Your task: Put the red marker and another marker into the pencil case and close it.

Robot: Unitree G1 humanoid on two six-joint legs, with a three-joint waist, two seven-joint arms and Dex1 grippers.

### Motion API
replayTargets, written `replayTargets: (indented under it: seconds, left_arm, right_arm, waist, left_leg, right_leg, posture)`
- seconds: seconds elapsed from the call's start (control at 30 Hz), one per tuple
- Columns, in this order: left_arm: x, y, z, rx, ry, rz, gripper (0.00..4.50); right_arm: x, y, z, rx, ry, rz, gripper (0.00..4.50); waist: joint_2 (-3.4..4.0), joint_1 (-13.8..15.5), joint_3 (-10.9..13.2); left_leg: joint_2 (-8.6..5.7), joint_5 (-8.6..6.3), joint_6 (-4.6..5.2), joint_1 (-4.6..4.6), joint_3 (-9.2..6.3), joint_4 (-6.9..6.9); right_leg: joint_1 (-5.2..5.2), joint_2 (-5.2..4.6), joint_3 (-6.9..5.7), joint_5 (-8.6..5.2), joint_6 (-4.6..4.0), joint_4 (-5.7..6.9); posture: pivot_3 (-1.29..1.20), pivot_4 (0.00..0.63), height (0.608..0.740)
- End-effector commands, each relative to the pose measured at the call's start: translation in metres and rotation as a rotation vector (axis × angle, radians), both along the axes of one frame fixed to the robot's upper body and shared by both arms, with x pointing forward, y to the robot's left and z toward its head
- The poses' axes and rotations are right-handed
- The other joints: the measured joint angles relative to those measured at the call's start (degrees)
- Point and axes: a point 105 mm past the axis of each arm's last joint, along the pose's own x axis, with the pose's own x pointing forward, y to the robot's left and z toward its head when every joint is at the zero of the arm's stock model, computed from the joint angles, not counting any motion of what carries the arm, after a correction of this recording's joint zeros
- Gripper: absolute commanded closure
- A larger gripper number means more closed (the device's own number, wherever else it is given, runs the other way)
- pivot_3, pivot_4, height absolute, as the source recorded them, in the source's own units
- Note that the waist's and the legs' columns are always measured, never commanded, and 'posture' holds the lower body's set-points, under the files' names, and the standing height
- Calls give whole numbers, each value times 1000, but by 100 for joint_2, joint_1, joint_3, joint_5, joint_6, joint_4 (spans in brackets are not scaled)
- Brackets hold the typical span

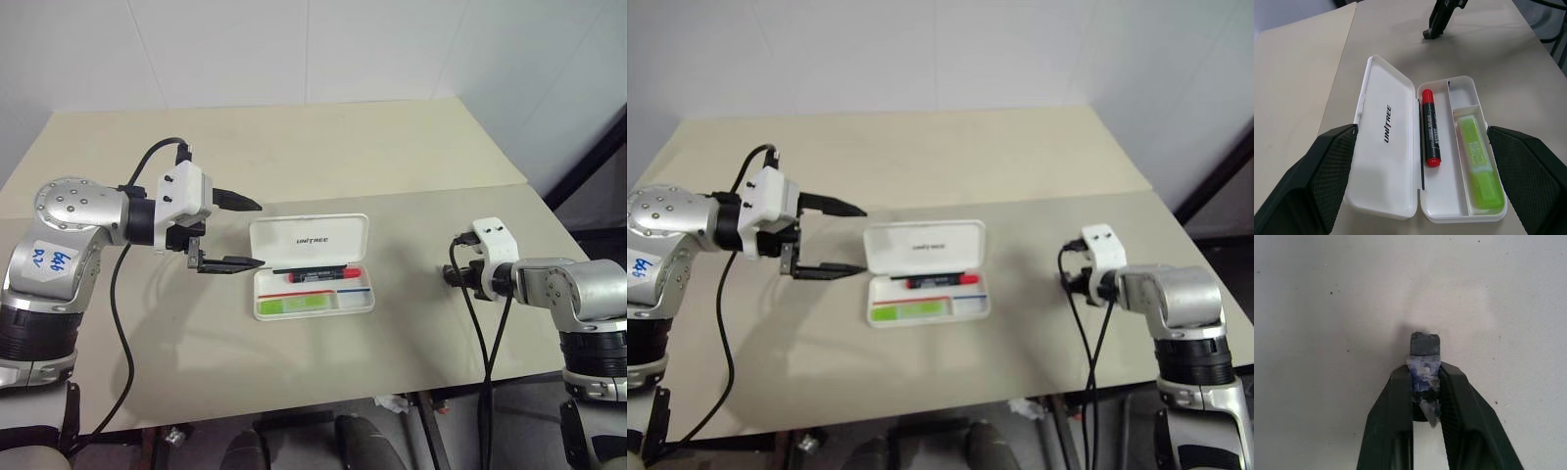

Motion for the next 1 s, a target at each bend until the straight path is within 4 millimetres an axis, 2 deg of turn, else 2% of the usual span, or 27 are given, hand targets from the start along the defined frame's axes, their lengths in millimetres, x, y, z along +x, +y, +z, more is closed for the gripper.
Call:
replayTargets:
  seconds: [0.03,0.13,0.23,0.37,0.47,0.57,0.7,0.83,1.0]
  left_arm:
    - [-6,2,11,1,-54,1,0]
    - [-5,2,9,-5,-50,6,0]
    - [-5,4,5,-6,-40,12,0]
    - [-5,7,-1,-5,-23,25,0]
    - [-7,11,-8,9,-3,36,0]
    - [-8,15,-15,19,8,48,0]
    - [-11,18,-23,21,29,63,0]
    - [-16,18,-30,20,50,71,0]
    - [-21,17,-35,6,68,86,0]
  right_arm:
    - [5,-10,8,-31,-25,-24,4121]
    - [14,-2,26,-41,-128,74,4121]
    - [14,19,46,-84,-239,312,4121]
    - [6,39,58,-111,-294,572,4121]
    - [-12,65,64,-157,-358,886,4121]
    - [-25,83,60,-200,-379,1117,4121]
    - [-28,99,49,-237,-384,1291,4121]
    - [-27,115,40,-249,-379,1402,4121]
    - [-20,134,33,-231,-375,1445,4121]
  waist:
    - [0,-2,0]
    - [0,-10,0]
    - [8,-14,5]
    - [8,-17,5]
    - [9,-12,5]
    - [10,-13,6]
    - [10,-9,6]
    - [10,-16,6]
    - [10,-11,6]
  left_leg:
    - [0,0,0,0,0,1]
    - [0,0,0,0,1,2]
    - [0,0,0,0,2,-4]
    - [2,-3,2,-1,2,-13]
    - [3,-4,2,-2,2,-13]
    - [3,-6,1,-2,4,-12]
    - [3,-6,1,-1,4,-2]
    - [4,-5,1,4,6,-1]
    - [5,-5,0,3,6,1]
  right_leg:
    - [0,0,1,0,1,0]
    - [0,0,2,3,2,0]
    - [-2,0,2,2,3,-2]
    - [-7,1,0,-2,4,-5]
    - [-7,1,0,-5,3,-7]
    - [-7,1,-1,-5,4,-8]
    - [-5,-1,-1,-4,3,-3]
    - [-5,-1,0,-5,2,6]
    - [-6,-2,-1,-6,-1,11]
  posture:
    - [0,150,740]
    - [0,150,740]
    - [0,150,740]
    - [0,150,740]
    - [0,150,740]
    - [0,150,740]
    - [0,150,740]
    - [0,150,740]
    - [0,150,740]
